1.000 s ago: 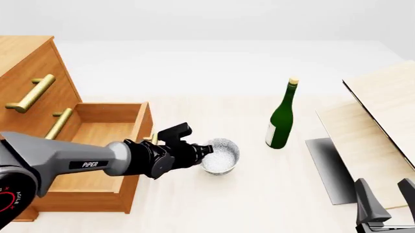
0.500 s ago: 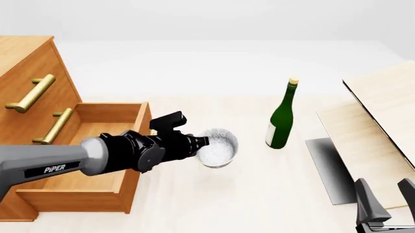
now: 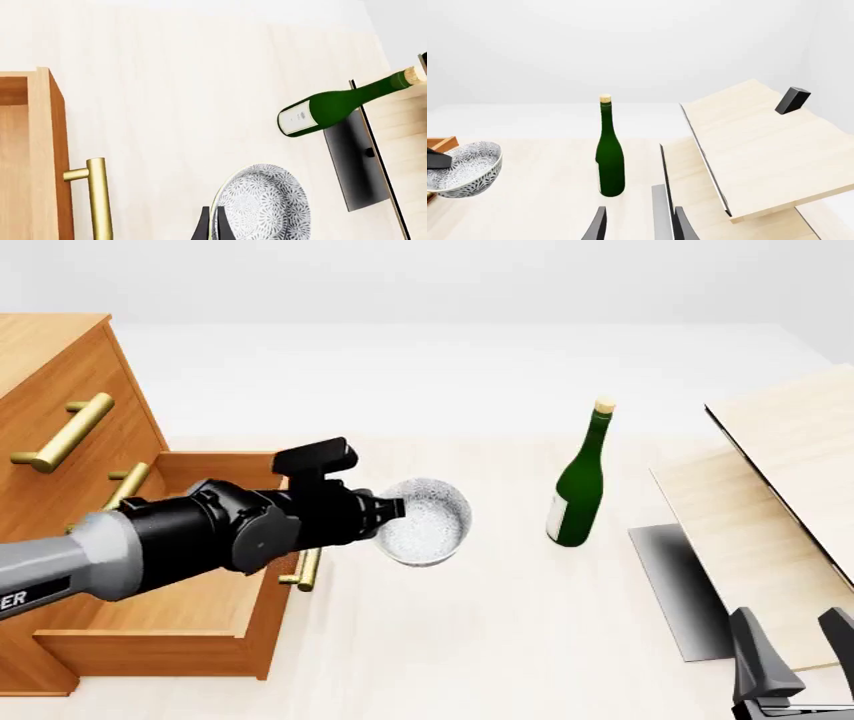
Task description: Put the bowl in the bottom drawer of the cabinet and close it.
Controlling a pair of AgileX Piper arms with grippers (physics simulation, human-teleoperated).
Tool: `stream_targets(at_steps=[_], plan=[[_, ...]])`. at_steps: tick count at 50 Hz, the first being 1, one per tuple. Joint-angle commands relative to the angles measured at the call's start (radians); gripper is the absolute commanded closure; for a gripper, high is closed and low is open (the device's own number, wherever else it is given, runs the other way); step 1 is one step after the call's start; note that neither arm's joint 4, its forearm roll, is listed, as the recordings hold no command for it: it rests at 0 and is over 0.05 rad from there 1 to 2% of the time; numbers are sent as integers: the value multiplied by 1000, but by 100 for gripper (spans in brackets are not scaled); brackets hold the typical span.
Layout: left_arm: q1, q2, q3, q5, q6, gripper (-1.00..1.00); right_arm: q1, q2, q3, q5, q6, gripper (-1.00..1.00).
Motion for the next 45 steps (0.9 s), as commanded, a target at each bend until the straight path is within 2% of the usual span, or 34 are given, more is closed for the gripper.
stream_targets(at_steps=[1, 11, 24, 34, 45], plan=[[52, -82, 30, 59, 21, 100, 0, -1, 0, 1, 0, -100], [100, -176, 48, 111, 88, 100, 0, -1, 0, 1, 0, -100], [141, -301, 97, 164, 127, 100, 0, -1, 0, 1, 0, -100], [180, -415, 126, 208, 118, 100, 0, -2, 0, 1, 0, -100], [229, -478, 149, 232, 123, 100, 0, -1, 0, 1, 0, -100]])
